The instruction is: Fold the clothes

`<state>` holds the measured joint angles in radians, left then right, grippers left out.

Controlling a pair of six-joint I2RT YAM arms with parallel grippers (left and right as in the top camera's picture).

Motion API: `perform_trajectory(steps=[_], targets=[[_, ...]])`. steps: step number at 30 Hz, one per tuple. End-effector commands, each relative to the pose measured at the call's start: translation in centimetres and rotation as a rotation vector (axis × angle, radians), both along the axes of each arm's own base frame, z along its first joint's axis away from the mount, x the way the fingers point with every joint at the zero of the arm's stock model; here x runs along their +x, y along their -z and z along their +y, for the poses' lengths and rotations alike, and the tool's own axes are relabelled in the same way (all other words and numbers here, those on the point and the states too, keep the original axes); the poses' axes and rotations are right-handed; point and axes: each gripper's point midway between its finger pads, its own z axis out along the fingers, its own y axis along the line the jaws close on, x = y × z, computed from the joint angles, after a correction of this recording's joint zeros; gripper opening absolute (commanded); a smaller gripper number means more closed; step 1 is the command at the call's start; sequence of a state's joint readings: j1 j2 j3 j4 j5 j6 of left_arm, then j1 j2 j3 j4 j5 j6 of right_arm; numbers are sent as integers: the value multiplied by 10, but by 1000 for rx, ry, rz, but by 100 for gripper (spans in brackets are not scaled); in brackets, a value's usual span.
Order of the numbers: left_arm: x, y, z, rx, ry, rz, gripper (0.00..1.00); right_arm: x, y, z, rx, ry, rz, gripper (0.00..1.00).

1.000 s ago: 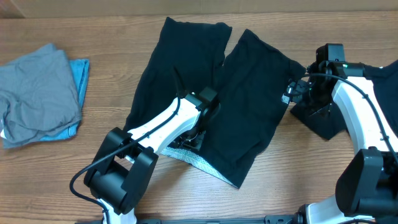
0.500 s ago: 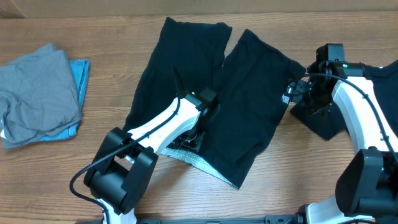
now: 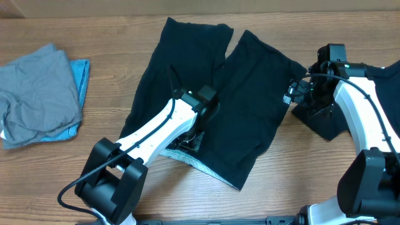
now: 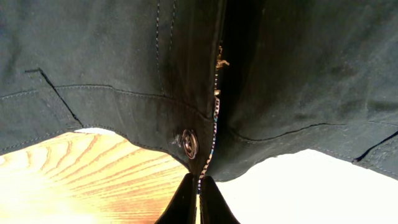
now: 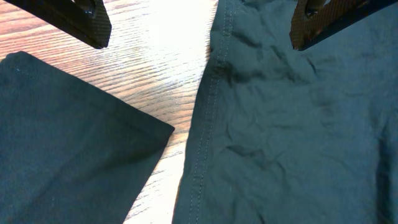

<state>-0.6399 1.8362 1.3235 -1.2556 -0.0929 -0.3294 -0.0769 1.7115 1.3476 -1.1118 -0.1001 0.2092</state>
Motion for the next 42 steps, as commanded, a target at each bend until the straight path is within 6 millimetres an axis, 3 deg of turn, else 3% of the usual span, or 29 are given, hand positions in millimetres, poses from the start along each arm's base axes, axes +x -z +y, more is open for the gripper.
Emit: perform_trajectory(steps=[1, 16, 31, 33, 34, 36, 37, 39, 41, 42], targets=[[3, -10, -5, -32, 14, -23, 4, -1, 3, 1, 4, 4, 11, 96], [-12, -11, 2, -4, 6, 39, 4, -1, 3, 1, 4, 4, 11, 96], [-35, 15, 10, -1, -20, 107, 4, -2, 3, 1, 4, 4, 12, 96], [-39, 15, 13, 10, -20, 121, 14, -2, 3, 1, 5, 4, 12, 96], [-40, 14, 13, 13, -20, 126, 32, -2, 3, 1, 4, 4, 13, 96], [-41, 14, 15, 19, -21, 133, 91, -2, 3, 1, 5, 4, 12, 96], [-42, 14, 14, 16, -22, 135, 100, -2, 3, 1, 5, 4, 12, 96], [-42, 13, 11, -5, -30, 142, 98, -2, 3, 1, 5, 4, 12, 96], [-36, 9, 7, -19, -29, 124, 78, 1, 2, 4, 25, 1, 0, 95], [-33, 7, 5, -25, -29, 116, 73, 4, 1, 8, 45, -3, -12, 91]])
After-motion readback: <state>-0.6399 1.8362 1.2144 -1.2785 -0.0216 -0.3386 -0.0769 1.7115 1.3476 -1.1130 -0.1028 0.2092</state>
